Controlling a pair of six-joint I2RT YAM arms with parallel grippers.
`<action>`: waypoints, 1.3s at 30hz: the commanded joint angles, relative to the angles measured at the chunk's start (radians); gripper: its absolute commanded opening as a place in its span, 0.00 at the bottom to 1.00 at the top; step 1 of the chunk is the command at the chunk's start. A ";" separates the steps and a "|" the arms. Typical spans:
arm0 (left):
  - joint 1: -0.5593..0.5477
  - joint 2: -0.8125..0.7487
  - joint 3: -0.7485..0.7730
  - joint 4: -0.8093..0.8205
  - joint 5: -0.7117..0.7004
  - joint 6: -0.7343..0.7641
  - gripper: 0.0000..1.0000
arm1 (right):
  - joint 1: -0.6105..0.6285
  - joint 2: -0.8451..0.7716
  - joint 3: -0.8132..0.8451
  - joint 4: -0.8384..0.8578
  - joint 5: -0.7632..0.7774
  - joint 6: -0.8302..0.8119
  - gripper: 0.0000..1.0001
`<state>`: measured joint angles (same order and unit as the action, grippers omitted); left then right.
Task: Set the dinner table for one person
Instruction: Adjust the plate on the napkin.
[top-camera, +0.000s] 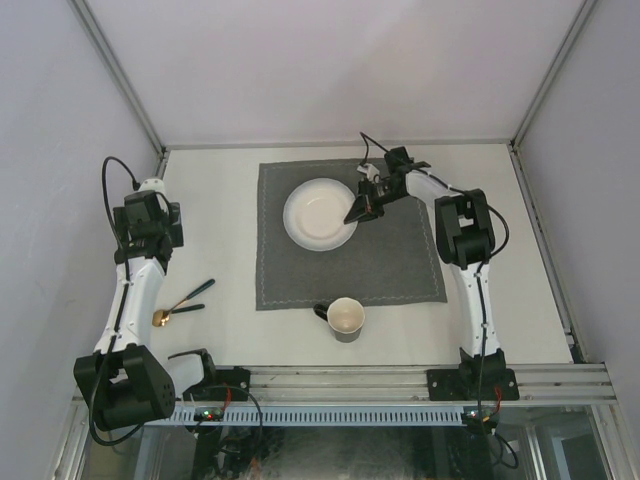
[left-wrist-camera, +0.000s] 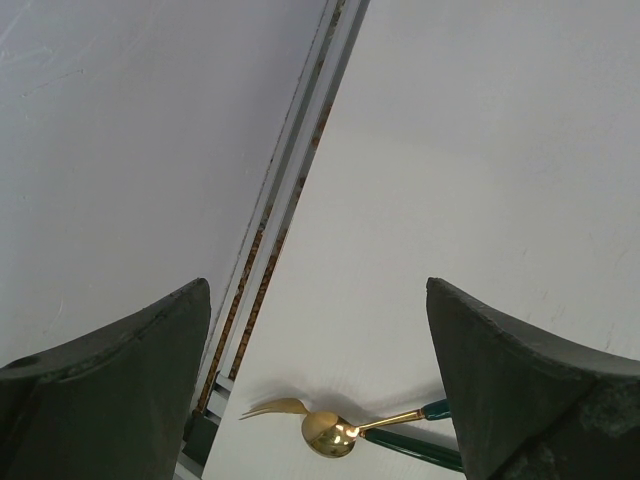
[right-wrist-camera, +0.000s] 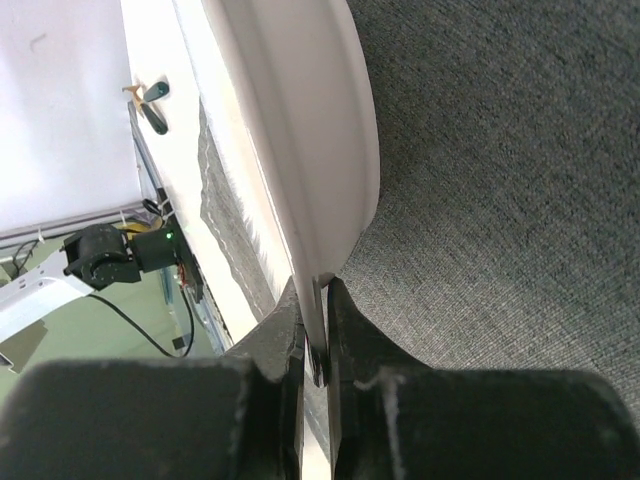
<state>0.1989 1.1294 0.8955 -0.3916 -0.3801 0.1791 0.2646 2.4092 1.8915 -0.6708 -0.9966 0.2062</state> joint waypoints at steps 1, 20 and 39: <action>0.004 -0.023 -0.018 0.016 0.012 0.010 0.92 | -0.050 -0.101 -0.022 -0.029 -0.014 -0.050 0.00; 0.004 -0.024 -0.015 0.011 0.021 0.007 0.91 | 0.061 -0.093 -0.029 0.007 -0.034 -0.004 0.00; 0.004 -0.042 -0.030 0.011 0.028 0.016 0.91 | 0.083 -0.018 0.050 0.266 0.130 0.195 0.00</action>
<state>0.1989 1.1290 0.8955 -0.3996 -0.3588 0.1783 0.3630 2.4138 1.9270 -0.5755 -0.9234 0.3405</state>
